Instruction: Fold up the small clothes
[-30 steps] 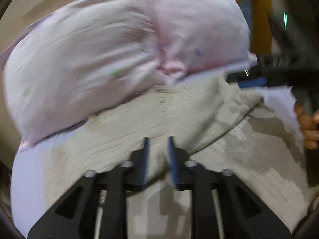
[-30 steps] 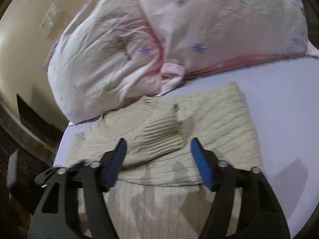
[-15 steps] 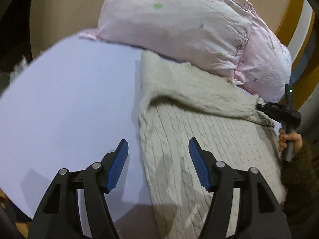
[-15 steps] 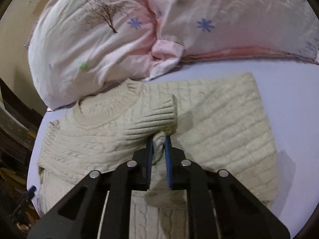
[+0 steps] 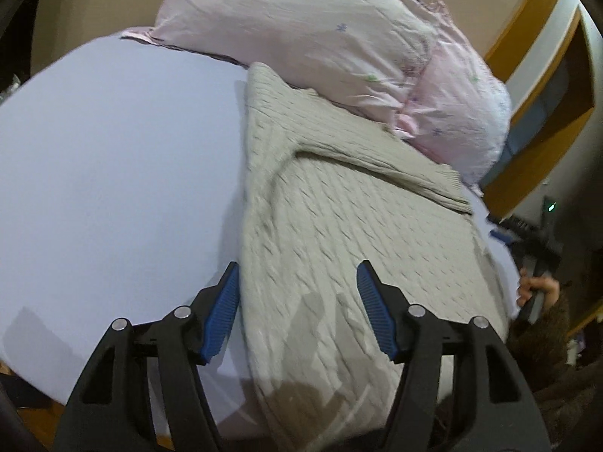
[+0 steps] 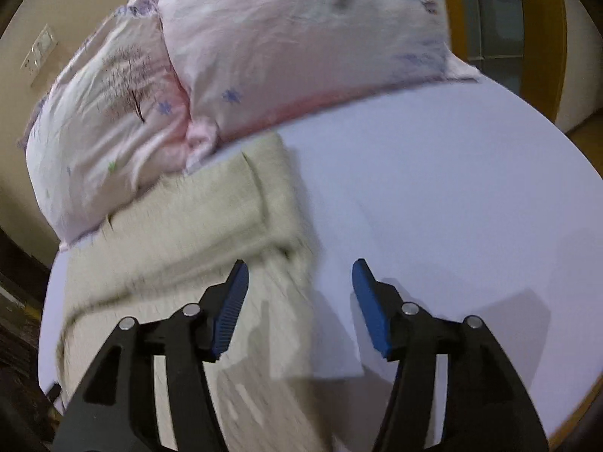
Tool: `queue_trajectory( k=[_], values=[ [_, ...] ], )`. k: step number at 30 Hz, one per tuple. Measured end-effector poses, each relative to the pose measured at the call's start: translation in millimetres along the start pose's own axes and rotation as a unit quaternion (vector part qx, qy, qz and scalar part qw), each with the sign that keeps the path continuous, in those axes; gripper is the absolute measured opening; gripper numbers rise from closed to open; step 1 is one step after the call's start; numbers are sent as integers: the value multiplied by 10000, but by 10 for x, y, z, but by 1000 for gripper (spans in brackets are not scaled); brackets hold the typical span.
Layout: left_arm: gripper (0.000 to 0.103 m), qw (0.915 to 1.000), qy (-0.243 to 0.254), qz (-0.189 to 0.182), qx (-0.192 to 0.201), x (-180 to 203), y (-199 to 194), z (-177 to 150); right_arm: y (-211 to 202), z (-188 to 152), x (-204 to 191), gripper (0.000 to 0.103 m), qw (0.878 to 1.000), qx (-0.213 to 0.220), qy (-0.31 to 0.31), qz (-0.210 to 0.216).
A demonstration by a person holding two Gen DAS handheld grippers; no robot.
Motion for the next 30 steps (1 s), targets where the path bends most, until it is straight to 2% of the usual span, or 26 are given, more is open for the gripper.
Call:
queue_trajectory(
  k=[1,2,3,4,6,8,10,13,16,18,20,22,23,24,26,28,30],
  values=[
    [51,9999,-19,-130,-47,8,-14,-49,-8,-120,50,47,9996,-213,102,163],
    [46,9997,-41,-228,-85,19,-22,-88,-27,-226,100,34,9986,-374,204,329],
    [42,9992,-74,-369,-111,25,-48,-147,-87,-338,114,30,9975,-382,220,551],
    [40,9986,-103,-504,-147,31,-76,-213,-143,-424,100,29,9967,-418,215,657],
    [37,9971,-178,-718,-168,33,-146,-342,-268,-734,64,25,9878,-729,332,1336],
    [37,9956,-269,-882,-159,17,-216,-460,-402,-974,45,25,9826,-817,271,1646],
    [37,9932,-399,-1079,-157,1,-307,-596,-534,-1194,51,25,9708,-1072,376,2111],
    [37,9903,-487,-1275,-269,24,-381,-781,-688,-1395,35,25,9645,-1243,290,2311],
    [37,9911,-413,-1186,-446,73,-332,-911,-729,-1585,33,27,9660,-1559,197,2054],
    [37,9902,-470,-1206,-517,75,-279,-946,-693,-1662,67,32,9635,-1679,288,2062],
    [37,9895,-501,-1237,-553,87,-217,-943,-602,-1674,72,32,9570,-1667,422,2337],
    [35,9893,-457,-1234,-628,112,-184,-940,-541,-1712,51,10,9471,-1717,486,2667],
    [16,9890,-443,-1257,-645,116,-201,-954,-552,-1709,11,8,9443,-1711,451,2776],
    [7,9880,-433,-1321,-675,126,-224,-938,-626,-1659,-79,8,9413,-1600,293,2959],
    [7,9852,-522,-1538,-541,123,-358,-817,-775,-1448,-209,8,9401,-1306,93,3147],
    [7,9873,-445,-1508,-232,137,-500,-598,-920,-1098,-355,8,9448,-834,-242,3158],
    [7,9906,-267,-1328,172,176,-597,-257,-990,-705,-497,8,9432,-364,-545,3257]
  ],
)
Point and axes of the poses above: each gripper's, at about its wrist camera, not at the fingertips, and y roughly the way its jaws point, x to its right, z to its top, the point moved 4 cm from there along y, roughly the way its jaws point, and after that the axes turned 15 degrees about z, right-handed, at the moved point
